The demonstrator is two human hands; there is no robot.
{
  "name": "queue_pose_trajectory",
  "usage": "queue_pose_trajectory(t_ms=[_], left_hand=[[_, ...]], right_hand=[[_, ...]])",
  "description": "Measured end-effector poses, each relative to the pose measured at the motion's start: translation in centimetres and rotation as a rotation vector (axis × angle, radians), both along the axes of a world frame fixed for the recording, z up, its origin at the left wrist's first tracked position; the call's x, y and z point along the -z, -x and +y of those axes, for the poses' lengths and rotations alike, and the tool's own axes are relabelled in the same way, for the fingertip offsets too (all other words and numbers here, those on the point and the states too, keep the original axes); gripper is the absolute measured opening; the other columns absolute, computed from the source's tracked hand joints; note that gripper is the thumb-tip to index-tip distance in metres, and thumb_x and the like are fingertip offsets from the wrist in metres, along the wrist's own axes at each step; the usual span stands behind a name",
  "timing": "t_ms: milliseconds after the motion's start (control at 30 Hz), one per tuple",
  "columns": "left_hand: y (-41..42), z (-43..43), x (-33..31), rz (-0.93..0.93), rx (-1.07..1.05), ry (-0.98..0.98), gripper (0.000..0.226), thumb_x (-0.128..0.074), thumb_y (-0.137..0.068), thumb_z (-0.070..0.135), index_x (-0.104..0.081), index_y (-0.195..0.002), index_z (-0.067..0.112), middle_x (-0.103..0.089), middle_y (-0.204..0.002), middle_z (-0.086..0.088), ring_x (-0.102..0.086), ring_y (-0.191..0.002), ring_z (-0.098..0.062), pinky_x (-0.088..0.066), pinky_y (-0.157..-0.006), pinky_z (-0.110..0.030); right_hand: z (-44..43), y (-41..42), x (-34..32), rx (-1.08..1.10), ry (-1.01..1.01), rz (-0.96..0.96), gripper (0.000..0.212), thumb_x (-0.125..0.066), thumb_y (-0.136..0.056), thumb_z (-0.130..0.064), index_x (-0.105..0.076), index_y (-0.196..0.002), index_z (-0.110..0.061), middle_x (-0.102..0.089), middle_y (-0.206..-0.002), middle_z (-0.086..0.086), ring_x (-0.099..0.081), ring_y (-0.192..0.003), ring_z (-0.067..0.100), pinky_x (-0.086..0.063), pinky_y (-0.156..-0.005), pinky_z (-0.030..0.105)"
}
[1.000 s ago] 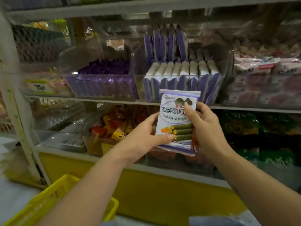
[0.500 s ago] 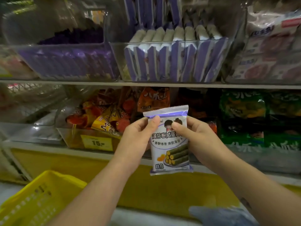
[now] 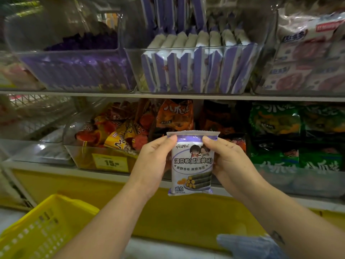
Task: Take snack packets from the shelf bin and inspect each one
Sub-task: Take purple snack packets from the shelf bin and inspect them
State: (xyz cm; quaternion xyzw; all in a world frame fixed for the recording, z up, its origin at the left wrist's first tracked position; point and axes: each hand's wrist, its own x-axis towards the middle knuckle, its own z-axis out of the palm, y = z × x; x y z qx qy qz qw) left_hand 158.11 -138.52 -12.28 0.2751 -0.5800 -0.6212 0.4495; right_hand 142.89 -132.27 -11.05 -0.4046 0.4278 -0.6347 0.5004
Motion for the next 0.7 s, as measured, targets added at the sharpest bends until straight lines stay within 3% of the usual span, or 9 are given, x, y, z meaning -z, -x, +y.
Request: queue_pose_trajectory(t_ms=[200, 367, 500, 600, 700], left_hand=[[-0.5, -0.1, 0.0, 0.036, -0.075, 0.064, 0.032, -0.059, -0.087, 0.045, -0.076, -0.095, 0.020, -0.075, -0.095, -0.014, -0.072, -0.090, -0.027, -0.057, -0.074, -0.038], [-0.7, 0.0, -0.3, 0.073, -0.088, -0.062, 0.036, -0.053, -0.082, 0.046, -0.078, -0.086, 0.020, -0.075, -0.090, -0.014, -0.073, -0.082, -0.021, -0.057, -0.066, -0.033], [-0.7, 0.3, -0.5, 0.110, -0.068, -0.169, 0.036, -0.054, -0.083, 0.040, -0.076, -0.089, 0.013, -0.074, -0.091, -0.016, -0.071, -0.081, -0.022, -0.056, -0.076, -0.040], [-0.9, 0.3, -0.6, 0.115, -0.116, -0.251, 0.037, -0.050, -0.093, 0.038, -0.071, -0.100, 0.008, -0.073, -0.098, -0.018, -0.069, -0.090, -0.031, -0.054, -0.083, -0.046], [-1.3, 0.0, -0.7, 0.131, -0.120, -0.312, 0.040, -0.051, -0.094, 0.040, -0.068, -0.108, 0.007, -0.072, -0.108, -0.019, -0.066, -0.108, -0.036, -0.050, -0.094, -0.054]], right_hand=[[-0.2, -0.7, 0.4, 0.044, 0.053, -0.011, 0.032, -0.062, -0.080, -0.037, -0.076, -0.094, -0.012, -0.075, -0.098, 0.017, -0.073, -0.090, 0.030, -0.060, -0.071, 0.035], [-0.7, -0.7, 0.7, 0.033, -0.016, 0.003, 0.049, -0.054, -0.078, -0.050, -0.074, -0.098, -0.010, -0.075, -0.098, 0.015, -0.072, -0.093, 0.027, -0.054, -0.085, 0.043], [-1.2, -0.2, 0.7, 0.000, -0.064, 0.038, 0.047, -0.049, -0.090, -0.049, -0.071, -0.104, -0.010, -0.075, -0.101, 0.013, -0.072, -0.095, 0.026, -0.052, -0.086, 0.043], [-1.0, 0.7, 0.3, -0.174, -0.083, 0.217, 0.047, -0.054, -0.083, -0.056, -0.072, -0.106, -0.018, -0.074, -0.108, 0.007, -0.070, -0.100, 0.023, -0.053, -0.084, 0.040], [-0.4, 1.3, 0.1, -0.404, -0.187, 0.288, 0.045, -0.061, -0.084, -0.048, -0.069, -0.111, -0.013, -0.072, -0.111, 0.014, -0.070, -0.099, 0.026, -0.058, -0.081, 0.036]])
